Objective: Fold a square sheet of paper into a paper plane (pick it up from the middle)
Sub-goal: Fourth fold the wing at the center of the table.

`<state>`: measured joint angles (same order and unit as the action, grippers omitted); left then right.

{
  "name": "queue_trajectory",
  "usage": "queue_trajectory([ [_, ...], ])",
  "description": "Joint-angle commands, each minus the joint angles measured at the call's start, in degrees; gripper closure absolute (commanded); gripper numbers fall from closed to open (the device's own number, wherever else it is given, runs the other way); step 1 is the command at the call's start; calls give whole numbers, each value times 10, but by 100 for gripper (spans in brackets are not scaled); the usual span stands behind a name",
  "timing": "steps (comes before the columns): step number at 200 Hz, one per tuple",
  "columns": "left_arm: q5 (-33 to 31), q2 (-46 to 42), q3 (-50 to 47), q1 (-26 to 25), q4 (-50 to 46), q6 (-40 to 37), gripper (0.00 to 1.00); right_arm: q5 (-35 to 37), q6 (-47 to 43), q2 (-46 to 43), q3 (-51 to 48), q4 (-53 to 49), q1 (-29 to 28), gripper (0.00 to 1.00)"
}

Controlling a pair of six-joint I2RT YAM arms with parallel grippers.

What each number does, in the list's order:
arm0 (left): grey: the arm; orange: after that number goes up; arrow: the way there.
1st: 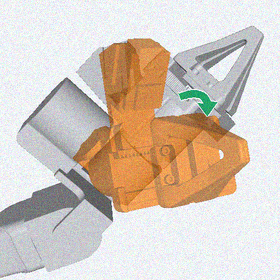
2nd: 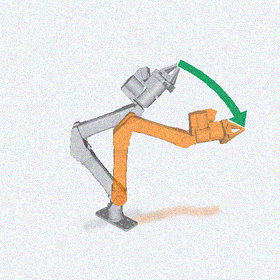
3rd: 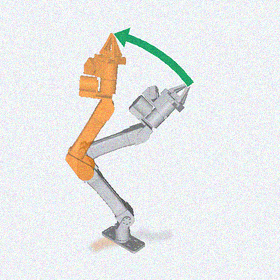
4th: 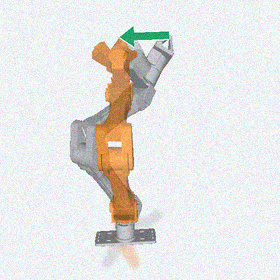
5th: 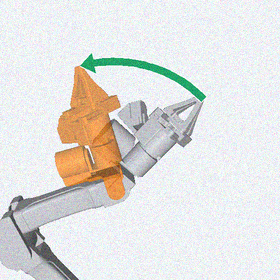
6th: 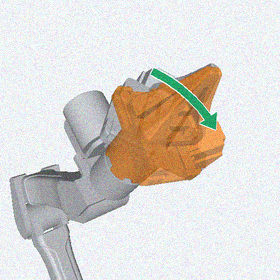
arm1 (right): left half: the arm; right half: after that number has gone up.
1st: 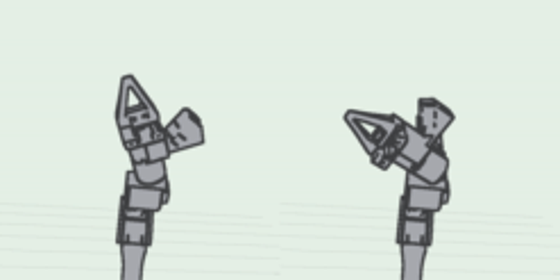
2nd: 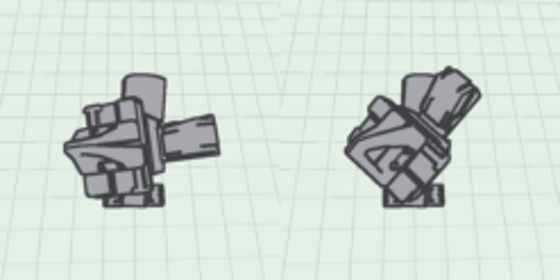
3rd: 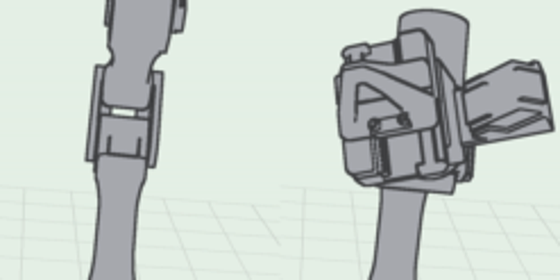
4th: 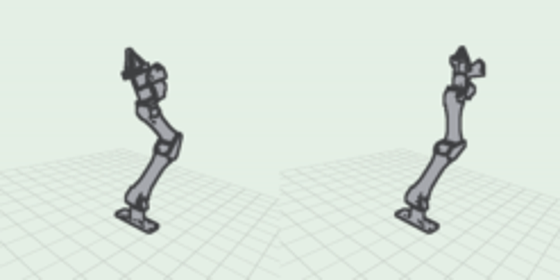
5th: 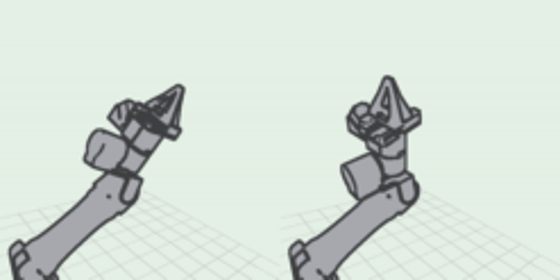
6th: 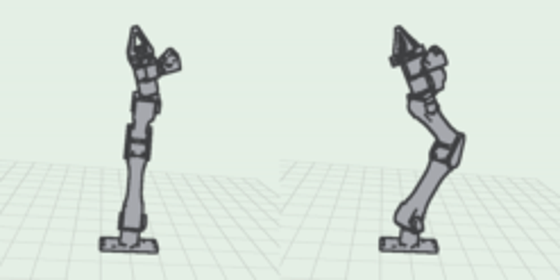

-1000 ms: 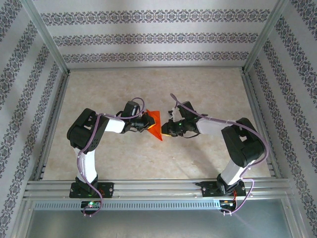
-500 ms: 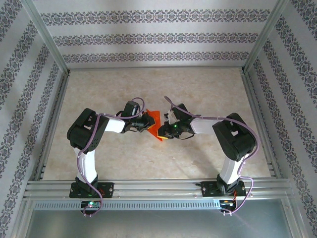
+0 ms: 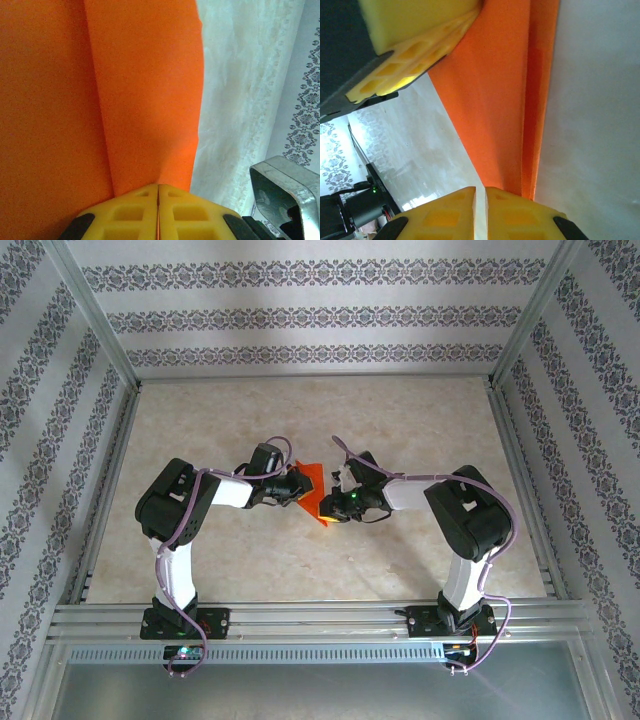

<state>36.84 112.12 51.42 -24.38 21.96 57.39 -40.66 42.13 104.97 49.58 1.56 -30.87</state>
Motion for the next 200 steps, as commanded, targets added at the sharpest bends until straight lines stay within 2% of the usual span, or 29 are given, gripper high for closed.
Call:
queue_trajectory([
  [1,-32,26,-1,-4,-58,-7,91,7,6,12,-8,5,6,86],
  [79,-34,27,-3,-5,-60,-5,91,0,4,28,-3,-4,3,86],
  [130,-29,17,5,-5,-68,-8,91,41,-16,49,11,-69,-4,89],
  [200,-3,-89,20,-12,-89,-54,89,101,-55,80,14,-132,-9,90],
])
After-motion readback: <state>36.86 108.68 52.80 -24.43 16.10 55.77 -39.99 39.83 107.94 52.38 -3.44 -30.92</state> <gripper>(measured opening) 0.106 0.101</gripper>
